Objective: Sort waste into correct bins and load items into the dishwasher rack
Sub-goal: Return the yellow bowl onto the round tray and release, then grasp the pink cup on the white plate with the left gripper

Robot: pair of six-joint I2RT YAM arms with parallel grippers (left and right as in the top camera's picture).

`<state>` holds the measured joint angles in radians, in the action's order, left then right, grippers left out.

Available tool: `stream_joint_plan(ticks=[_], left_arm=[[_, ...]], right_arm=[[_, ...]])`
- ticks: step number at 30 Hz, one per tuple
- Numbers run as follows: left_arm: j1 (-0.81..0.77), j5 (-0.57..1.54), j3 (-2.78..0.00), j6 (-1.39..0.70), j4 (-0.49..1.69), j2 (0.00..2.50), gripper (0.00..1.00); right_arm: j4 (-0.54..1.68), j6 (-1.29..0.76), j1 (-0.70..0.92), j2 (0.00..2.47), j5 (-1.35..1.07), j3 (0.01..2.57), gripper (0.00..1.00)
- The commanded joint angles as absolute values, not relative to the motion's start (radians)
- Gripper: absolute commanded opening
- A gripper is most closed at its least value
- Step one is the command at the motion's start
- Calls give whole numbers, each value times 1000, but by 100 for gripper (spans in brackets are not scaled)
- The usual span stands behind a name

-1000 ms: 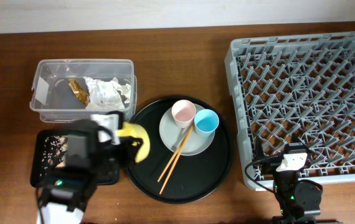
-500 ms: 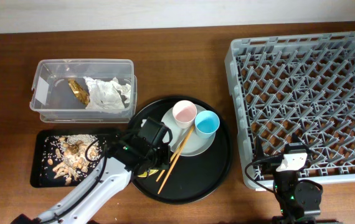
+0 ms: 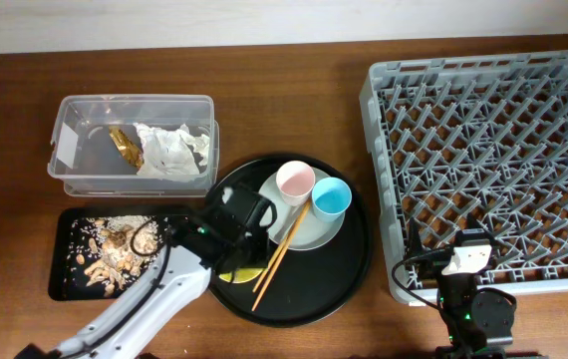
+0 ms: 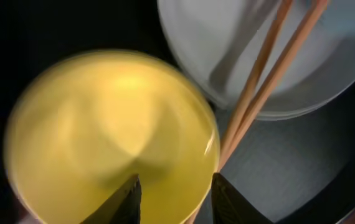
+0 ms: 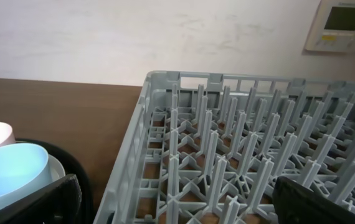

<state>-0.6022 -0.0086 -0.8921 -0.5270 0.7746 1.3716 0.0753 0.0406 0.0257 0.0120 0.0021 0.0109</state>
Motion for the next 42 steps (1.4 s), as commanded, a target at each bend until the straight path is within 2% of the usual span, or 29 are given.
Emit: stream_joint_plan(ticks=[1,4,17,24,33,36,38,40,42], left_arm=[[-600,-186,-1122,-461,858,1327,41],[-599,-199,-1214,-455,815,1324,53],[-599,-71,-1213,-455,762,1602,53],[-599,-72,-1213,-455,624,1614,54],[-599,-66,-1213,-455,603,1714,54],[-599,-46,-1213,-456,579,1718,29],[-599,-44,-1213,-459,575,1718,25],[-599,-45,-1213,-459,555,1719,16],[-599,-49,-1213,-458,527,1719,15]], right_arm=[[80,40,19,7,4,6,99],[80,40,19,7,4,6,99],[80,40,19,7,4,6,99],[80,40,19,7,4,6,99],[80,40,19,7,4,6,99],[80,40,19,7,4,6,99],[80,40,19,7,4,6,99],[80,40,19,7,4,6,99],[80,40,19,7,4,6,99]])
